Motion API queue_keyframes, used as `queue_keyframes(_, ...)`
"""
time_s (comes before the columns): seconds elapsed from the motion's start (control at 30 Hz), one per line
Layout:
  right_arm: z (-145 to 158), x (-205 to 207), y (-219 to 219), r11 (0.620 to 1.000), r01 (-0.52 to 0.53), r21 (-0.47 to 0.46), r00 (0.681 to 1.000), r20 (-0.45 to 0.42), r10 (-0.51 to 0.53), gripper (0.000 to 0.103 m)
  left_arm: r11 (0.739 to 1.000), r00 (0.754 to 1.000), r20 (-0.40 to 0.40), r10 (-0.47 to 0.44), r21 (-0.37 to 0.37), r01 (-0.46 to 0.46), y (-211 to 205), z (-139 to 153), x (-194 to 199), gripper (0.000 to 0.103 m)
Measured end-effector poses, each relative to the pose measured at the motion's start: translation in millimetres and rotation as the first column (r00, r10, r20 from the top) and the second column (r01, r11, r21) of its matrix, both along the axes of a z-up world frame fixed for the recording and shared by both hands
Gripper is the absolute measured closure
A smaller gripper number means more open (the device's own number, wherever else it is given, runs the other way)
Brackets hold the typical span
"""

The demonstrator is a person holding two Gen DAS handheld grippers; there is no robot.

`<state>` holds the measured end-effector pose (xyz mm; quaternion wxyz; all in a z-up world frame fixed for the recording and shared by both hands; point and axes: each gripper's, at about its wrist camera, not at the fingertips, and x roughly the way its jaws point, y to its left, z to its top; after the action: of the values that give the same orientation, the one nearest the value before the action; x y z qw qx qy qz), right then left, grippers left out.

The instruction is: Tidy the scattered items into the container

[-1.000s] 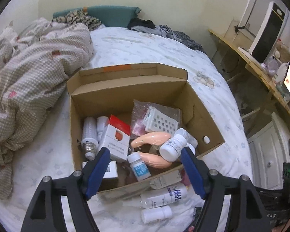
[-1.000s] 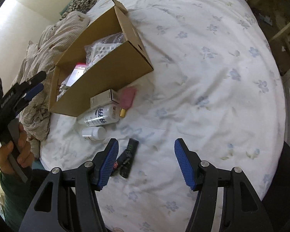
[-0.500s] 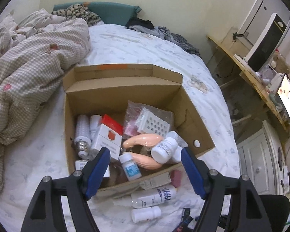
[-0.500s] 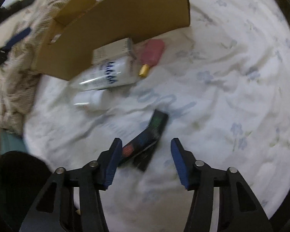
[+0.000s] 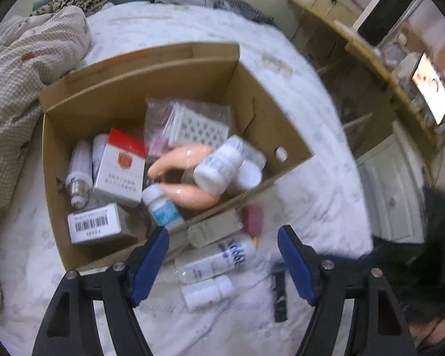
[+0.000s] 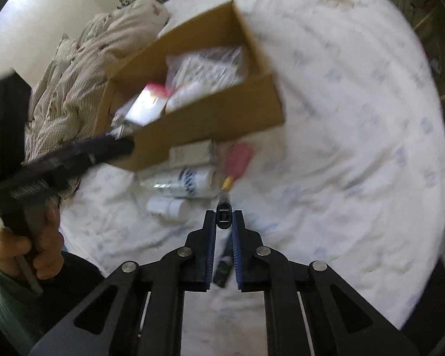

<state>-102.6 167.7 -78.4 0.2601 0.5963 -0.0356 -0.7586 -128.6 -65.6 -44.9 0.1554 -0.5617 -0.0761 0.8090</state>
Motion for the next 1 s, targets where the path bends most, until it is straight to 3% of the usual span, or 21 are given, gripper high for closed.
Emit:
queue_keyframes(0.13,5,-12,25,1.000,0.028,0.002,1.000,-0.006,-0.028,0.092,0.999,0.997,0.070,-0.025,-0.019,0.027,2,-15,1,0.027)
queue_keyframes(0.3,-38,-8,52,0.997,0.041,0.064,0.994,0.094,-0.047,0.091,0.985,0.988,0.094,-0.123,-0.111,0.133,23,-32,7,0.027)
queue_keyframes(0.4,-44,-8,65,0.996,0.047,0.070,0.993,0.105,-0.054,0.087,0.924,0.958,0.066,-0.278,-0.254,0.285,48,-40,22,0.027)
queue_keyframes(0.43,-45,-8,69,0.996,0.049,0.070,0.993,0.107,-0.056,0.086,0.885,0.935,0.065,-0.347,-0.306,0.350,57,-44,28,0.027)
queue_keyframes(0.5,-46,-8,78,0.997,0.057,0.058,0.992,0.109,-0.063,0.077,0.823,0.897,0.075,-0.436,-0.369,0.431,68,-55,36,0.027)
queue_keyframes(0.57,-40,-10,84,0.996,0.081,0.043,0.992,0.095,-0.085,0.044,0.795,0.882,0.086,-0.464,-0.399,0.457,75,-65,35,0.027)
queue_keyframes(0.6,-38,-10,86,0.995,0.092,0.046,0.992,0.080,-0.095,0.040,0.786,0.875,0.090,-0.475,-0.403,0.468,79,-69,34,0.027)
queue_keyframes(0.83,-29,-6,56,0.990,-0.003,0.144,1.000,-0.017,0.005,0.039,0.696,0.805,0.081,-0.587,-0.458,0.553,98,-89,39,0.027)
queue_keyframes(0.93,-28,-6,54,0.990,-0.021,0.143,1.000,-0.011,0.023,0.039,0.730,0.815,0.065,-0.575,-0.409,0.548,89,-89,30,0.038)
queue_keyframes(1.0,-34,-6,50,0.988,-0.035,0.153,0.999,0.004,0.034,0.039,0.733,0.819,0.060,-0.571,-0.411,0.541,85,-91,26,0.041)
